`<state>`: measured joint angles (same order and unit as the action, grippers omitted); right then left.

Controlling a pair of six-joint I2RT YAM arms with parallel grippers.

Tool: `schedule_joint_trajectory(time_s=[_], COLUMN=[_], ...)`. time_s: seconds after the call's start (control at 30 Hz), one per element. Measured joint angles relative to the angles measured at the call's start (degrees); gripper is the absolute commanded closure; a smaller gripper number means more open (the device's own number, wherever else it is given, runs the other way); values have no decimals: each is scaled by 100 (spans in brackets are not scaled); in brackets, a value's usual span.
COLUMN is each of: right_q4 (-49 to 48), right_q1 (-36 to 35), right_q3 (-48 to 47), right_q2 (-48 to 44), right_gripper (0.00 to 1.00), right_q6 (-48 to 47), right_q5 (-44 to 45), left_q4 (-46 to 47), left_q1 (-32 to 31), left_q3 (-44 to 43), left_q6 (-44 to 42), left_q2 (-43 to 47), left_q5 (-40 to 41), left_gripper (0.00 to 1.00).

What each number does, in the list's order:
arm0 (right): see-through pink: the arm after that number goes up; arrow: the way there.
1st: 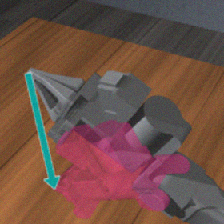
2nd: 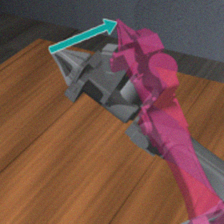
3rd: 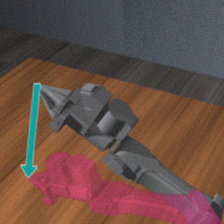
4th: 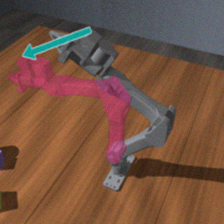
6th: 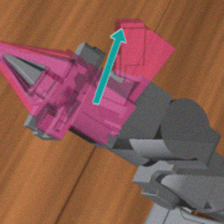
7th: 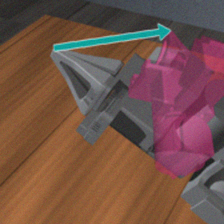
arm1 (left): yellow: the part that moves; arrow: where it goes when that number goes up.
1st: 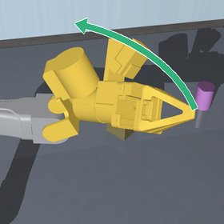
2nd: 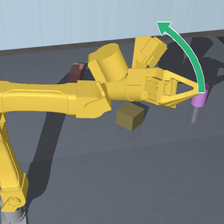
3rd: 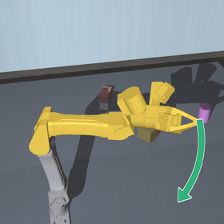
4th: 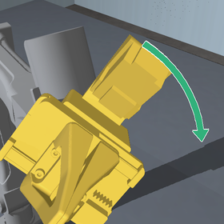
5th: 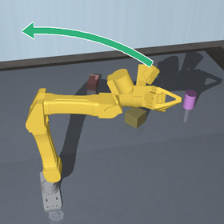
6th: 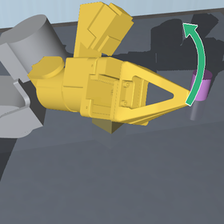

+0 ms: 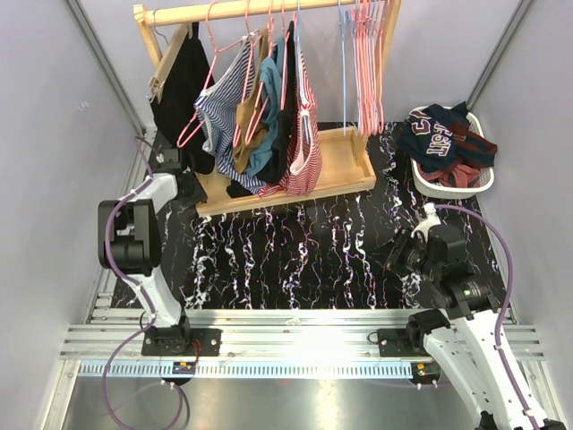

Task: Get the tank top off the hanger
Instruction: Grab a hanger with a tank top on it with the right arm

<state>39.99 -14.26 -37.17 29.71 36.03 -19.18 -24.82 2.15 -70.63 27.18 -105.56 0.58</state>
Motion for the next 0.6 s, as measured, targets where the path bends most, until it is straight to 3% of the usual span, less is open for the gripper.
schedule_joint_trajectory(time_s=[0.07, 0.13, 0.37, 0.6], right_q4=[-35, -83, -341, -684], right_q1=[0, 0, 0, 0], right_q3=[48, 92, 264, 330], right_q2=[-4, -2, 96, 398], right_gripper=[65, 57, 48, 39], right_q6=[0, -13, -44, -275], right_q5=[-2, -11, -142, -505], left_q4=[-122, -236, 17, 225], left_q1=[13, 68, 131, 66], left_q3=[109, 214, 457, 1316], left_q6=[103, 157, 238, 435], left_q2=[146, 402, 1261, 2577], left_q5=[4, 11, 26, -382], left_gripper=[33, 1, 1, 1])
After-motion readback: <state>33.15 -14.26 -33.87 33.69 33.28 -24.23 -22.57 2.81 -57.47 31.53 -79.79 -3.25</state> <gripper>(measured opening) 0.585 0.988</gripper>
